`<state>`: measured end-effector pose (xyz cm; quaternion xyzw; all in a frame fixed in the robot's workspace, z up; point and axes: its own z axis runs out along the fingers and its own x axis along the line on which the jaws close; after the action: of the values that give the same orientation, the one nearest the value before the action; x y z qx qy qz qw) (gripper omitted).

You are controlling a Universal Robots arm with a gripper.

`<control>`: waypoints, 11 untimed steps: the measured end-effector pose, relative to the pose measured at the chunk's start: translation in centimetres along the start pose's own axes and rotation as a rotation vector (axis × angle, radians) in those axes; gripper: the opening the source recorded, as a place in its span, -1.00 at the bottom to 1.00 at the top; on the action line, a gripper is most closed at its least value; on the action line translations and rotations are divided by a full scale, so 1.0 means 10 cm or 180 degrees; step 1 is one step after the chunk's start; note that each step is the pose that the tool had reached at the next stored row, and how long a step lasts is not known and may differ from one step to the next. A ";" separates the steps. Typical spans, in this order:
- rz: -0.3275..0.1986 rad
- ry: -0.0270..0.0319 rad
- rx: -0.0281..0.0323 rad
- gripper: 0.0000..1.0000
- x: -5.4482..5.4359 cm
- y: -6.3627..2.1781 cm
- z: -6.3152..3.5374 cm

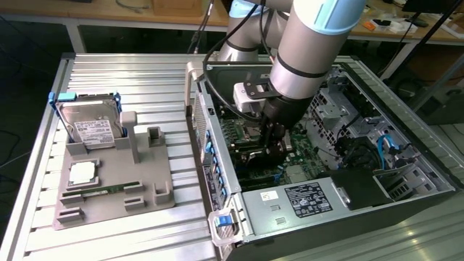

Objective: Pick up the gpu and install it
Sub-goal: 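Insert the gpu into the slot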

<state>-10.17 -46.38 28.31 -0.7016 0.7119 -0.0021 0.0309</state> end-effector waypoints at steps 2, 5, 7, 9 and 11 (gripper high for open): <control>0.0000 0.0000 0.0000 -0.32 0.00 -0.001 -0.017; 0.0000 0.0000 0.0001 -0.48 0.00 -0.002 -0.036; 0.0000 0.0000 0.0003 -0.62 0.00 -0.002 -0.042; 0.0000 -0.0001 0.0005 -0.73 0.00 -0.001 -0.043; 0.0000 0.0000 0.0004 -0.79 0.00 0.001 -0.035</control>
<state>-10.19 -46.38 28.66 -0.7017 0.7118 -0.0026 0.0313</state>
